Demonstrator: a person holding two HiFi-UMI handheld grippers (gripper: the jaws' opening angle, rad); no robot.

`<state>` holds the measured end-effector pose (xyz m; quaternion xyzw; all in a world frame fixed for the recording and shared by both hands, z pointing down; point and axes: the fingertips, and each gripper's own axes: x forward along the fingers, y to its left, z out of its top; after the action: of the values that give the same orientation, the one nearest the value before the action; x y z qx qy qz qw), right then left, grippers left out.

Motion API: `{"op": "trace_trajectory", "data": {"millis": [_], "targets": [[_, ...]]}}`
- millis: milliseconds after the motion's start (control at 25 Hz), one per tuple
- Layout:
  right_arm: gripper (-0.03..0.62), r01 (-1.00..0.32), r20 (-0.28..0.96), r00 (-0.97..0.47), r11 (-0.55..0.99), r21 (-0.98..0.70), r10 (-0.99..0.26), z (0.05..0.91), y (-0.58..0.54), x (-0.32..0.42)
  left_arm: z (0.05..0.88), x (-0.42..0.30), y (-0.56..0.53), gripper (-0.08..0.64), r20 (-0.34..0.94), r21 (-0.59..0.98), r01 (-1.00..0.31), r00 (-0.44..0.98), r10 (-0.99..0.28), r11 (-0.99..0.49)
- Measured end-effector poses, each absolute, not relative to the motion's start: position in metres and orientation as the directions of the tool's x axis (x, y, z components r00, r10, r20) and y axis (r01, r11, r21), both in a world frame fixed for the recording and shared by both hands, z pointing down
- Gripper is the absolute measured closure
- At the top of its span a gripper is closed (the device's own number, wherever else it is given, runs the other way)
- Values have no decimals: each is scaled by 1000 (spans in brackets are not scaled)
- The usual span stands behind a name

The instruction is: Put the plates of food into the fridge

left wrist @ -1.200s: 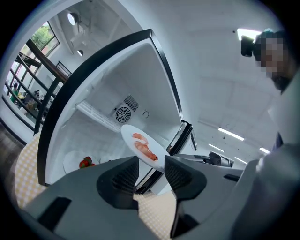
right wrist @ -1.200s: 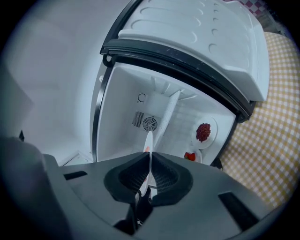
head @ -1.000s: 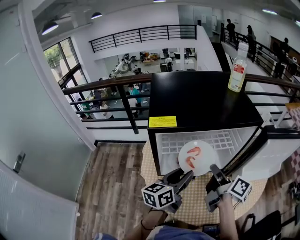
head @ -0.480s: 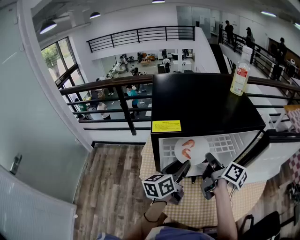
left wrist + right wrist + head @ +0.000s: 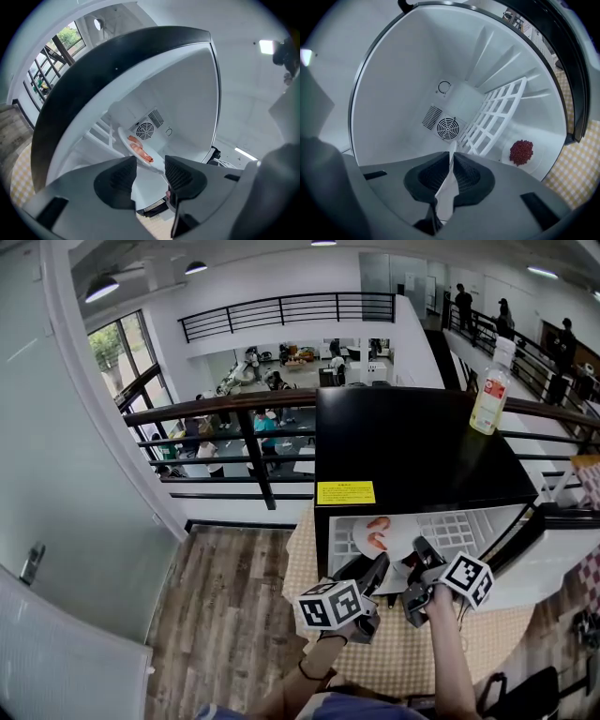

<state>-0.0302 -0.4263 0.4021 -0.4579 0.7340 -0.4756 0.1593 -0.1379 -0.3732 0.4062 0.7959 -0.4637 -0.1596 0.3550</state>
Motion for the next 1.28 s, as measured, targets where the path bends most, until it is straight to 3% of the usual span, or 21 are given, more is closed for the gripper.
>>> {"op": "trace_trajectory", "data": {"millis": [160,480,520,600,680,1000,1280], "targets": [[566,-552,204,-505,132,-824,-839,402,-429,-39,405,-138,-364,331,52,739,-591,529,-847,-324],[557,-688,213,-482,217,-693,-850,397,-438,-55,420,-135,-344,331,65,735,-590,551,-832,-334],[540,-713,216,-486,241,-659,-847,396,-438,-56,423,-135,-342,331,64,739,-586,553,-830,-333],[434,-749,218,-493,284,-598,-842,393,-438,-59,426,-134,-338,331,63,748,-576,558,-828,-331],[402,-764,211,-492,303,-570,-845,389,-438,-58,430,-134,-334,331,67,751,-573,561,-825,-329],[403,-753,162,-518,359,-551,-840,368,-407,-42,425,-127,-316,333,67,680,-615,594,-802,-398],[453,-729,155,-594,447,-519,-789,369,-347,-35,416,-119,-286,334,127,450,-765,566,-815,-461]]}}
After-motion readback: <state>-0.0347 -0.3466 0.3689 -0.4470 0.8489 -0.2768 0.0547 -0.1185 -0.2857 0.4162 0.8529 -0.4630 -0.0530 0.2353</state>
